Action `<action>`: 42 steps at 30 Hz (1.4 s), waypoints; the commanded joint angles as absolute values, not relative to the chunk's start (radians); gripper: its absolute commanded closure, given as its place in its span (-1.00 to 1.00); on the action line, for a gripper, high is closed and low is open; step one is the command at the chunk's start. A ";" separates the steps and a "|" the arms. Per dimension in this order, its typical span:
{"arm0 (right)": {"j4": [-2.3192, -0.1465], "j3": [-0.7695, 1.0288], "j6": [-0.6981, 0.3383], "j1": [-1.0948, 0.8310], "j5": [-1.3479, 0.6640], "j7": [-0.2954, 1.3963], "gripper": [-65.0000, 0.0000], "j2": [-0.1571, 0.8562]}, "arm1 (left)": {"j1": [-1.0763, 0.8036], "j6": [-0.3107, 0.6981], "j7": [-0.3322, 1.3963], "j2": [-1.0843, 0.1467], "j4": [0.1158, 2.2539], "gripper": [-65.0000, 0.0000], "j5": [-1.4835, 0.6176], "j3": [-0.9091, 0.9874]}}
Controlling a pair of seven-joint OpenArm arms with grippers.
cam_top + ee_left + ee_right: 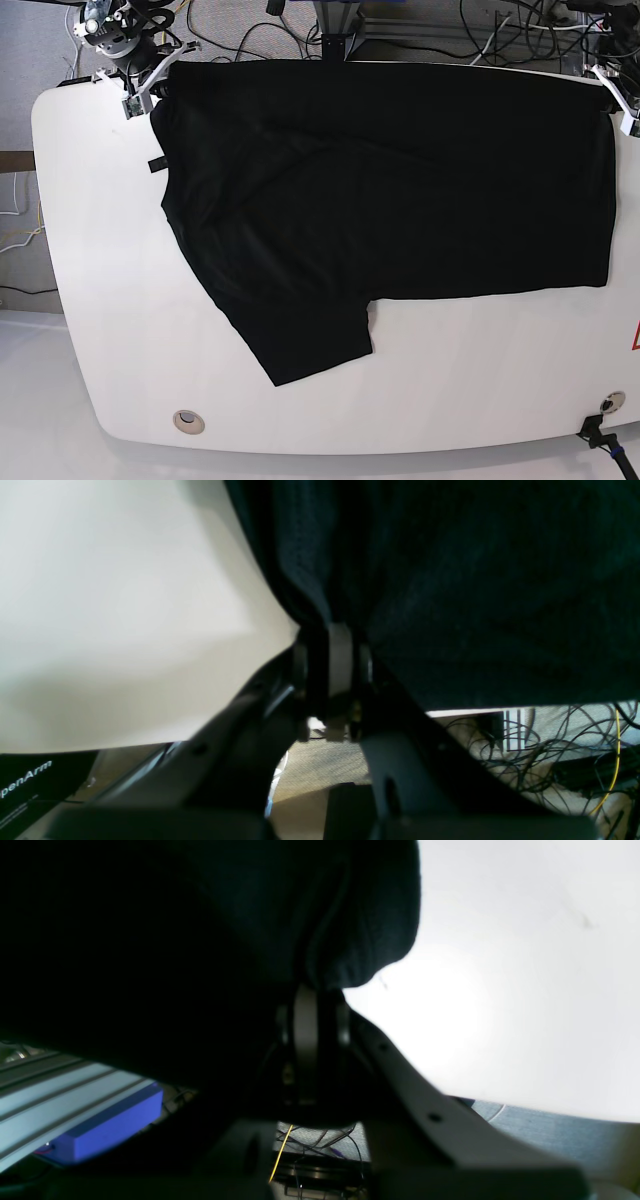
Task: Fold the T-shirt properly
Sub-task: 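Pull the shirt with both grippers toward the robot, then grasp the shirt hem corners with both grippers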
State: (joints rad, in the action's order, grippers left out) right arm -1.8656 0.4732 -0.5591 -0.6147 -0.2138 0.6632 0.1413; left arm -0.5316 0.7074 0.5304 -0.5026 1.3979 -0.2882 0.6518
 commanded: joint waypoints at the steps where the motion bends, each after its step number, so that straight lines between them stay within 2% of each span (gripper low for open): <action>1: -1.882 0.479 -0.555 -0.618 -0.206 0.665 1.00 0.150 | -0.542 0.698 0.522 -0.526 1.412 1.00 -0.291 0.657; 3: -1.882 0.479 -0.553 -0.611 -0.206 0.665 1.00 0.150 | -0.542 0.698 0.539 -0.526 1.429 1.00 -0.291 0.661; 4: -1.882 0.479 -0.553 -0.607 -0.206 0.664 0.84 0.150 | -0.542 0.698 0.558 -0.526 1.452 0.96 -0.291 0.661; 7: -1.883 0.479 -0.558 -0.579 -0.205 0.664 0.28 0.150 | -0.541 0.698 0.618 -0.526 1.524 0.17 -0.291 0.662; 8: -1.893 0.479 -0.558 -0.575 -0.205 0.664 0.15 0.150 | -0.541 0.698 0.628 -0.526 1.543 0.03 -0.289 0.662; 10: -1.926 0.479 -0.558 -0.575 -0.205 0.665 -0.05 0.150 | -0.539 0.698 0.634 -0.526 1.561 0.09 -0.288 0.665; 12: -1.948 0.478 -0.558 -0.572 -0.205 0.665 -0.15 0.150 | -0.538 0.698 0.634 -0.526 1.581 0.09 -0.288 0.708; 14: -1.952 0.478 -0.558 -0.541 -0.205 0.665 -0.15 0.156 | -0.532 0.698 0.634 -0.526 1.616 0.10 -0.291 0.757; 18: -1.951 0.473 -0.558 -0.461 -0.205 0.667 -0.15 0.177 | -0.398 0.698 0.636 -0.526 1.635 0.10 -0.291 0.786; 20: -1.945 0.472 -0.558 -0.407 -0.205 0.680 -0.15 0.177 | -0.295 0.698 0.645 -0.526 1.633 0.10 -0.286 0.780; 25: -1.919 0.470 -0.558 -0.251 -0.205 0.766 -0.15 0.177 | -0.008 0.698 0.796 -0.524 1.561 0.10 -0.265 0.743; 28: -1.917 0.453 -0.558 -0.200 -0.205 0.788 -0.15 0.177 | 0.137 0.698 0.799 -0.519 1.465 0.10 -0.168 0.699; 32: -1.877 0.435 -0.558 -0.154 -0.205 0.803 -0.15 0.179 | 0.302 0.698 0.786 -0.519 1.265 0.10 -0.145 0.647; 42: -1.825 0.435 -0.559 -0.125 -0.205 0.802 -0.15 0.179 | 0.476 0.685 0.466 -0.584 0.748 0.10 -0.145 0.524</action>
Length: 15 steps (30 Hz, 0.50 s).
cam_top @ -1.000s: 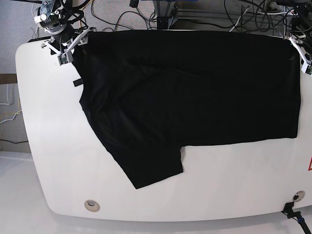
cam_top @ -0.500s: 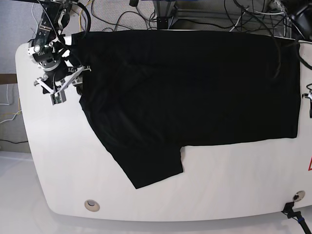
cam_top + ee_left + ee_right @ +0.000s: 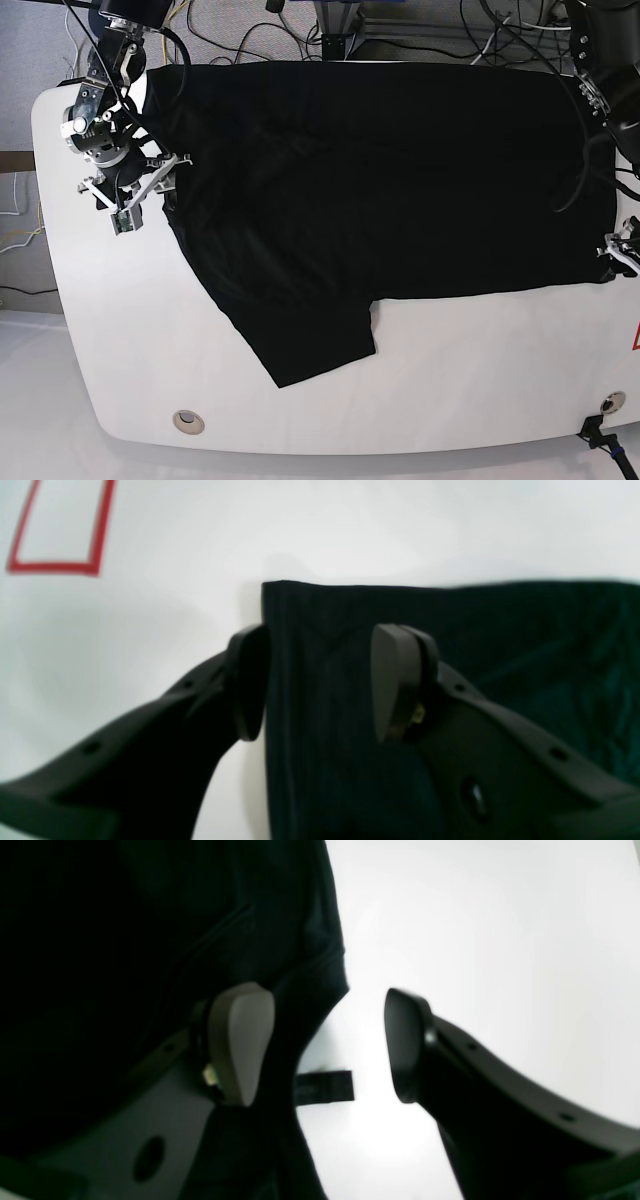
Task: Fold the T-shirt properly
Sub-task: 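Grasp the shirt hem corners with both grippers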
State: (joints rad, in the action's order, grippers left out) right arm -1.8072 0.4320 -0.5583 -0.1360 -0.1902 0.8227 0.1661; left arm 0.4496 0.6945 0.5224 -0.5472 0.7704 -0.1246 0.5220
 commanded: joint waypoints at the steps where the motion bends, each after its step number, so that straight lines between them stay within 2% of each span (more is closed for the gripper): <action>1: -1.825 0.435 -0.559 -0.125 -0.205 0.802 -0.15 0.179 | 0.479 0.682 0.433 -0.593 0.702 0.10 -0.145 0.521; 6: -1.825 0.435 -0.559 -0.127 -0.205 0.802 -0.15 0.179 | 0.542 0.641 0.351 -0.615 0.556 0.10 -0.145 0.449; 15: -1.825 0.437 -0.559 -0.130 -0.205 0.802 -0.15 0.179 | 0.547 0.435 0.328 -0.602 0.521 0.10 -0.085 0.432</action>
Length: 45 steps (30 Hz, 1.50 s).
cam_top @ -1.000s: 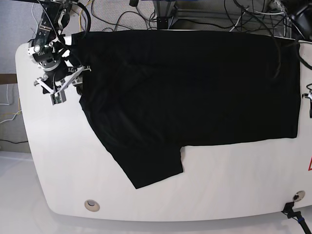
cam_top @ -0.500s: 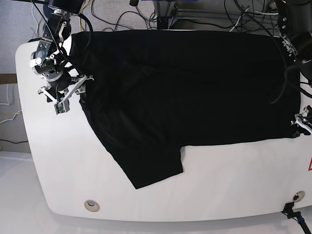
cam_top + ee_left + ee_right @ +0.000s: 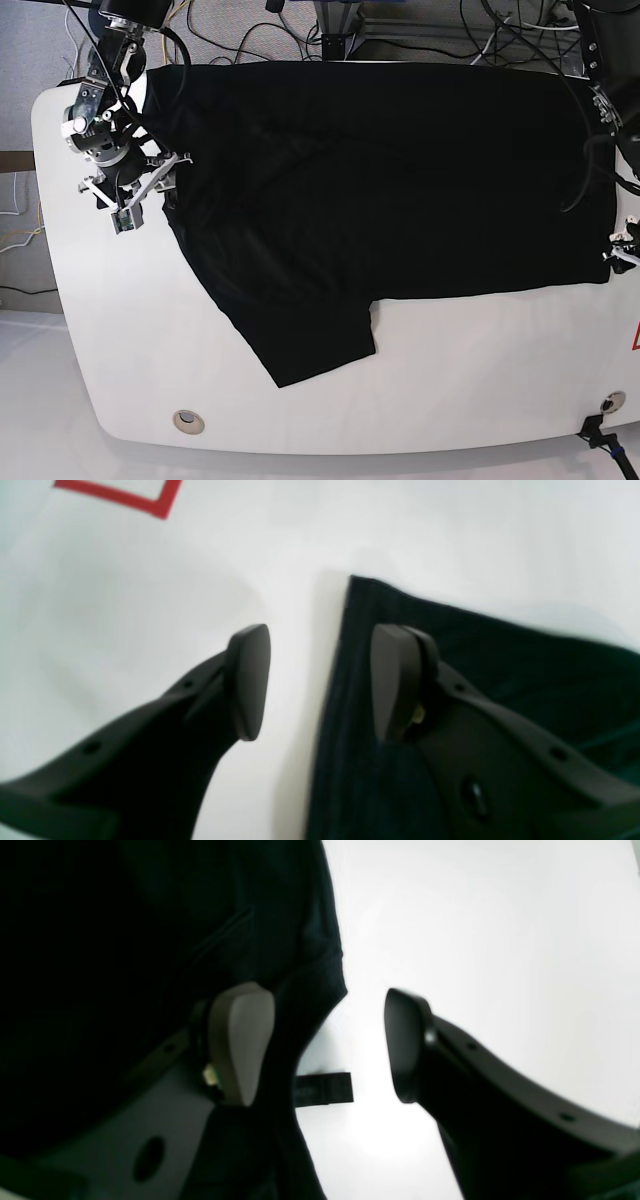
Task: Fold the T-shirt properly
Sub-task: 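Grasp the shirt hem corners with both grippers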
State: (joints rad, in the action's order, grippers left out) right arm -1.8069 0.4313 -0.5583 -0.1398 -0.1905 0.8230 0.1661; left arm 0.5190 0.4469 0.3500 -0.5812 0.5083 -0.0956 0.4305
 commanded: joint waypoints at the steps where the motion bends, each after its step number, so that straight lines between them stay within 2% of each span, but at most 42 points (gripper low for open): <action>1: -1.825 0.437 -0.559 -0.133 -0.205 0.802 -0.15 0.179 | 0.547 0.427 0.315 -0.587 0.521 0.10 -0.071 0.429; 15: -1.830 0.443 -0.561 -0.157 -0.209 0.800 -0.15 0.185 | 0.539 0.430 0.248 -0.553 0.380 0.09 -0.062 0.429; 21: -1.830 0.443 -0.561 -0.159 -0.213 0.800 -0.15 0.193 | 0.544 0.541 0.248 -0.532 0.381 0.10 -0.064 0.429; 30: -1.827 0.441 -0.558 -0.142 -0.206 0.800 -0.15 0.193 | 0.542 0.542 0.246 -0.499 0.426 0.12 -0.064 0.430; 32: -1.824 0.438 -0.553 -0.104 -0.206 0.800 -0.15 0.191 | 0.539 0.542 0.246 -0.498 0.456 0.30 -0.064 0.430; 35: -1.790 0.433 -0.552 -0.022 -0.206 0.802 -0.15 0.191 | 0.539 0.542 0.246 -0.498 0.464 0.79 -0.064 0.430; 37: -1.730 0.433 -0.552 0.056 -0.205 0.806 -0.15 0.191 | 0.539 0.542 0.246 -0.498 0.464 1.00 -0.062 0.430; 41: -1.573 0.432 -0.552 0.213 -0.205 0.806 -0.15 0.196 | 0.539 0.542 0.246 -0.499 0.466 1.00 -0.062 0.430; 45: -1.376 0.354 -0.552 0.363 -0.203 0.799 -0.15 0.219 | 0.539 0.542 0.246 -0.501 0.467 1.00 -0.062 0.430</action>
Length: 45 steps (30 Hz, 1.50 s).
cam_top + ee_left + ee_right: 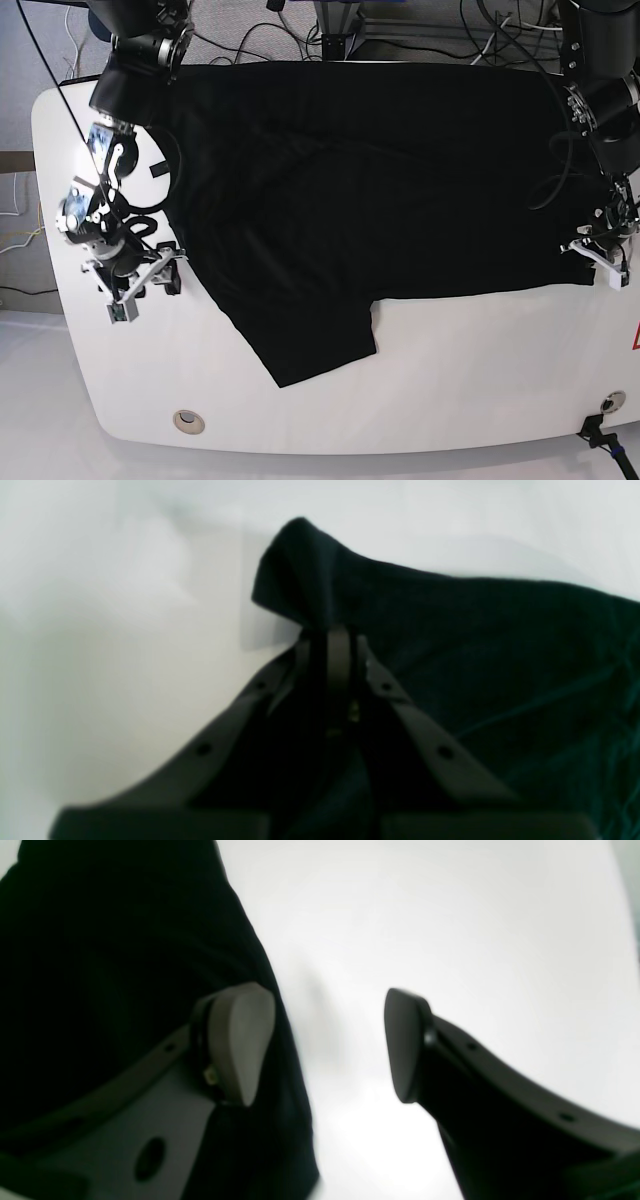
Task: Fold the T-shirt properly
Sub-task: 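Grasp the shirt hem corners with both grippers, then lift the hem with both grippers and fold it toward the collar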
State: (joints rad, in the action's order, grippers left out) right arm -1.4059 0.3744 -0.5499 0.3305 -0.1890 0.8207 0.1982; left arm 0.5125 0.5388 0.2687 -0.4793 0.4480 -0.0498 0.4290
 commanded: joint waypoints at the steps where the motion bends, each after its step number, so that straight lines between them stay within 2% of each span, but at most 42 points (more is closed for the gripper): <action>1: -1.323 0.335 -0.552 0.398 -0.203 0.792 -0.15 0.222 | 0.539 0.542 0.246 -0.501 0.467 1.00 -0.062 0.430; 5: -1.092 0.263 -0.550 0.535 -0.203 0.696 -0.15 0.228 | 0.538 0.542 0.246 -0.503 0.467 1.00 -0.062 0.432; 10: -0.742 0.255 -0.550 0.677 -0.202 0.516 -0.15 0.231 | 0.506 0.547 0.246 -0.503 0.506 1.00 -0.064 0.432; 16: -0.441 0.222 -0.515 0.753 -0.202 0.315 -0.15 0.242 | 0.486 0.549 0.246 -0.504 0.535 1.00 -0.064 0.432; 22: -0.415 0.137 -0.475 0.733 -0.206 0.277 -0.15 0.211 | 0.486 0.550 0.246 -0.504 0.535 1.00 -0.064 0.432; 35: -0.415 0.139 -0.473 0.725 -0.205 0.274 -0.14 0.122 | 0.486 0.550 0.246 -0.504 0.535 1.00 -0.064 0.432; 36: -0.415 0.139 -0.473 0.725 -0.205 0.274 -0.11 0.122 | 0.486 0.550 0.246 -0.504 0.535 1.00 -0.064 0.432; 38: -0.415 0.139 -0.473 0.725 -0.205 0.272 0.17 0.122 | 0.486 0.550 0.246 -0.504 0.535 1.00 -0.064 0.432; 41: -0.415 0.137 -0.473 0.725 -0.203 0.272 0.94 0.122 | 0.486 0.550 0.246 -0.504 0.550 1.00 -0.064 0.432; 42: -0.415 0.137 -0.473 0.725 -0.203 0.272 1.00 0.124 | 0.486 0.550 0.246 -0.504 0.567 1.00 -0.064 0.432; 45: -0.415 0.137 -0.473 0.725 -0.203 0.272 1.00 0.128 | 0.486 0.550 0.246 -0.501 0.579 1.00 -0.064 0.433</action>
